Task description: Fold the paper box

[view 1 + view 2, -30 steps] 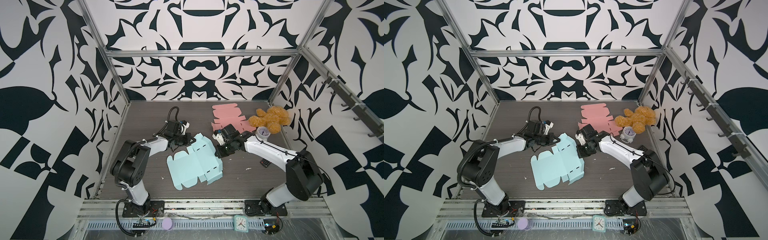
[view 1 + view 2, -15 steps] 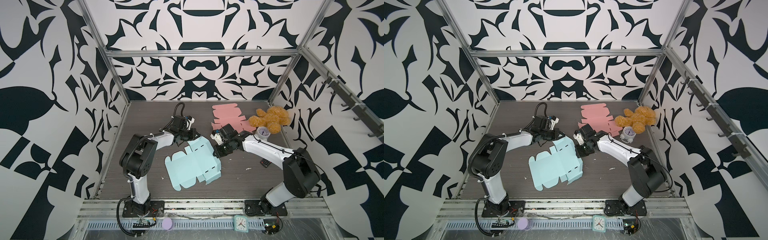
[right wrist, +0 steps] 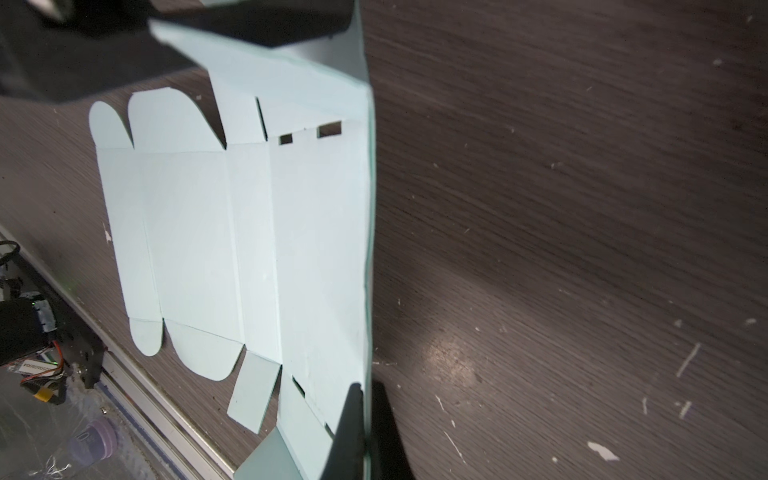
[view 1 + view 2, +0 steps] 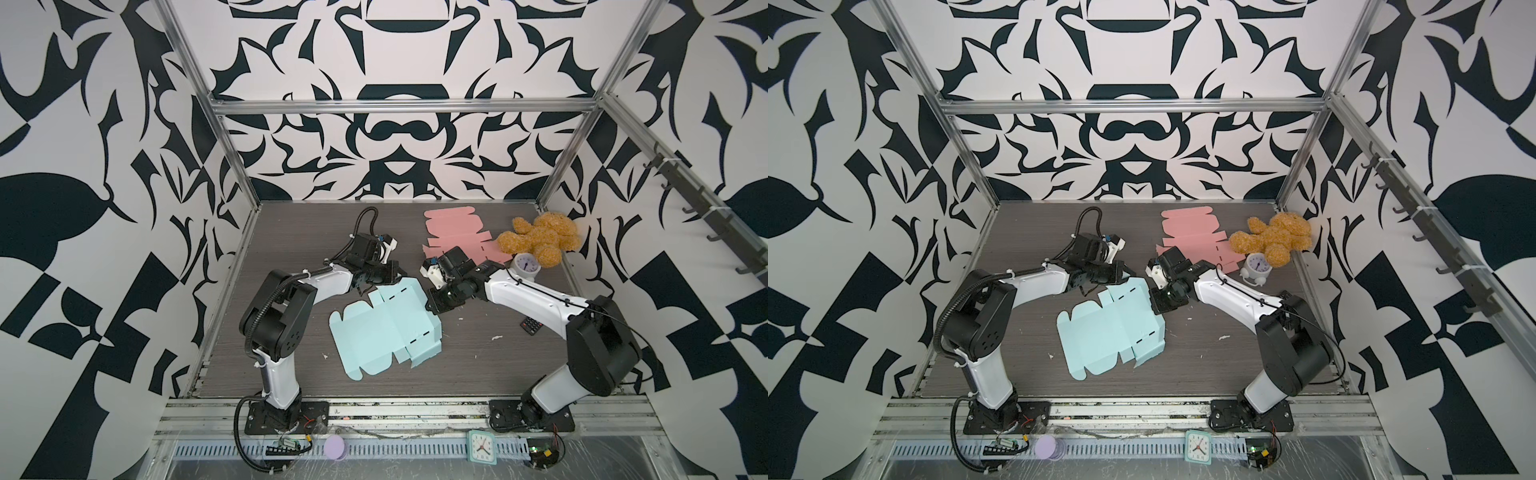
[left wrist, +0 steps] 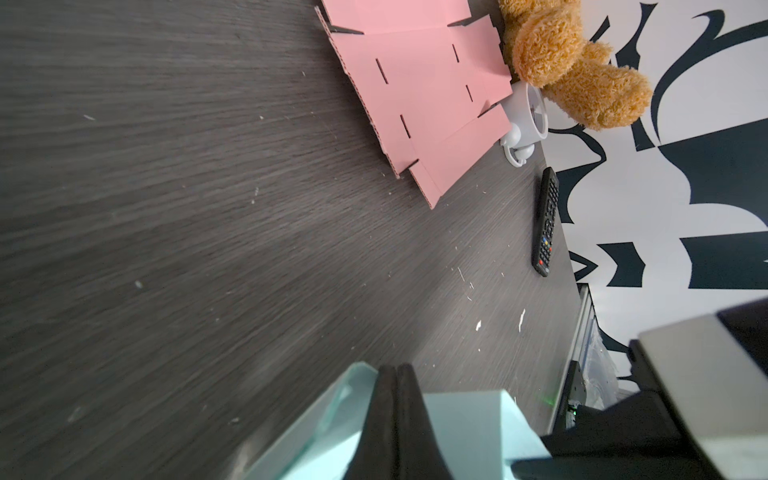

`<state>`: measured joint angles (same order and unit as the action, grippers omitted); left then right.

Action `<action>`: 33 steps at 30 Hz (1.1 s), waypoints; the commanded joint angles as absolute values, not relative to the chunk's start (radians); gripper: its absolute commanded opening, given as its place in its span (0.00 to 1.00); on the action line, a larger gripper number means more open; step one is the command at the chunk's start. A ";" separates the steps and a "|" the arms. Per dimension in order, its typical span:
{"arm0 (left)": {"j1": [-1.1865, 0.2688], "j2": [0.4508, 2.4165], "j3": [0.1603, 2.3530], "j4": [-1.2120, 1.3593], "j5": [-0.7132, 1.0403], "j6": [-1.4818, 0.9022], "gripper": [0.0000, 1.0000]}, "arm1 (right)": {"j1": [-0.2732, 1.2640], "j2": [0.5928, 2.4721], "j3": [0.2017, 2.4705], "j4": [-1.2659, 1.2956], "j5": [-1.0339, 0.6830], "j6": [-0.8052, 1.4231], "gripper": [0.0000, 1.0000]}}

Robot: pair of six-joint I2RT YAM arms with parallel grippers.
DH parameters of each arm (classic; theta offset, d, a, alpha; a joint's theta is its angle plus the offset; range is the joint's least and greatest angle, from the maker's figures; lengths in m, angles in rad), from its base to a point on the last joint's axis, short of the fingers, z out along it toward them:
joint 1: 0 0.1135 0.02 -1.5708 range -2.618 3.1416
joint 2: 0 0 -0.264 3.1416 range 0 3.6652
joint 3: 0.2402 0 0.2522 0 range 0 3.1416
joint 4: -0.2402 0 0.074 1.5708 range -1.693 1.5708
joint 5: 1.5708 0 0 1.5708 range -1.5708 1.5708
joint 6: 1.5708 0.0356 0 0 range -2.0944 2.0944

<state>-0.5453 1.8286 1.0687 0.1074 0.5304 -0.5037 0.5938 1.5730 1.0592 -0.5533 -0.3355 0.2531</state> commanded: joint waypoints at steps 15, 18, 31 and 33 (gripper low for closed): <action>-0.595 1.727 0.996 0.049 0.494 -0.490 0.00 | 0.629 1.539 1.086 -0.569 -0.264 0.208 0.00; -0.561 1.686 0.973 -0.020 0.481 -0.439 0.00 | 0.639 1.527 1.077 -0.574 -0.245 0.190 0.00; -0.425 1.587 0.827 -0.015 0.497 -0.433 0.00 | 0.658 1.533 1.095 -0.601 -0.221 0.157 0.00; -0.404 1.573 0.811 -0.015 0.496 -0.428 0.00 | 0.659 1.534 1.098 -0.604 -0.215 0.154 0.00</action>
